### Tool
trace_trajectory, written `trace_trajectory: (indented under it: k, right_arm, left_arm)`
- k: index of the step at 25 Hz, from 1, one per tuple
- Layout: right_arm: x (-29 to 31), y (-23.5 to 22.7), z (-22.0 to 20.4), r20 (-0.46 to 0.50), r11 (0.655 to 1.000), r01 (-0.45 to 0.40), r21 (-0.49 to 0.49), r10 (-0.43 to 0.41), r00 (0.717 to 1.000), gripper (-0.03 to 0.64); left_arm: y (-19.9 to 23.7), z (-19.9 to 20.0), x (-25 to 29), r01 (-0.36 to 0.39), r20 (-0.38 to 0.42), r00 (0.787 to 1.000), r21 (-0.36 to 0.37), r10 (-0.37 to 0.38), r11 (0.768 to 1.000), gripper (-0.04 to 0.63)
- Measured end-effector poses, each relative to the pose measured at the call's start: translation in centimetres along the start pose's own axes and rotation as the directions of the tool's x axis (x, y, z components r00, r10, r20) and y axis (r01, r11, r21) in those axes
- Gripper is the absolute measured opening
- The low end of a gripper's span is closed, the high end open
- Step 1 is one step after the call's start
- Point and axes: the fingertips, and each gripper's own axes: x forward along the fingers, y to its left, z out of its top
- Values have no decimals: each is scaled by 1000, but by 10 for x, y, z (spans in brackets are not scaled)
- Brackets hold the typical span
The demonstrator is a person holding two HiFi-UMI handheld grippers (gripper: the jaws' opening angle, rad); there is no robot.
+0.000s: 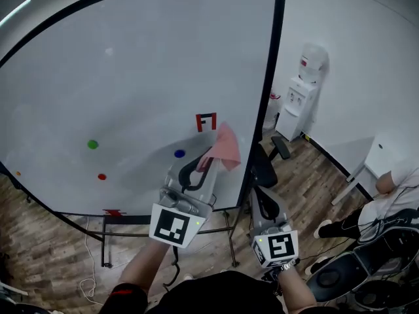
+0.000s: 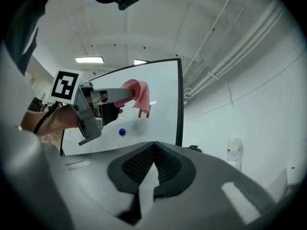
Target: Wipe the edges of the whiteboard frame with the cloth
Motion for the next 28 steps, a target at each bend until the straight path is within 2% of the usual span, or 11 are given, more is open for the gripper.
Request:
trace_trajectory:
  k: [7,15,19,24,25,28]
  right_arm:
    - [19,-13,55,131,996,-58,-65,66,989,2]
    - [39,-37,113,196,985,-84,-153,113,974,2]
    - [38,-36,136,219,980,-85,-179,124,968,2]
    - [46,-36,169,257,967,-95,-237,156,954,2]
    - [47,-36,174,266,966,-99,-241,164,950,2]
    - [49,-34,186,286,961,-116,-251,188,940,2]
  left_arm:
    - [14,50,40,-21,22,1000,84,20,996,23]
    - [32,130,97,-25,101,995,212,4,977,22]
    - [28,159,101,-25,133,991,292,-15,956,23]
    - [35,180,126,-46,134,991,362,-3,931,22]
    - [36,184,132,-52,135,991,385,0,922,23]
    - [40,201,145,-72,141,990,485,4,872,23]
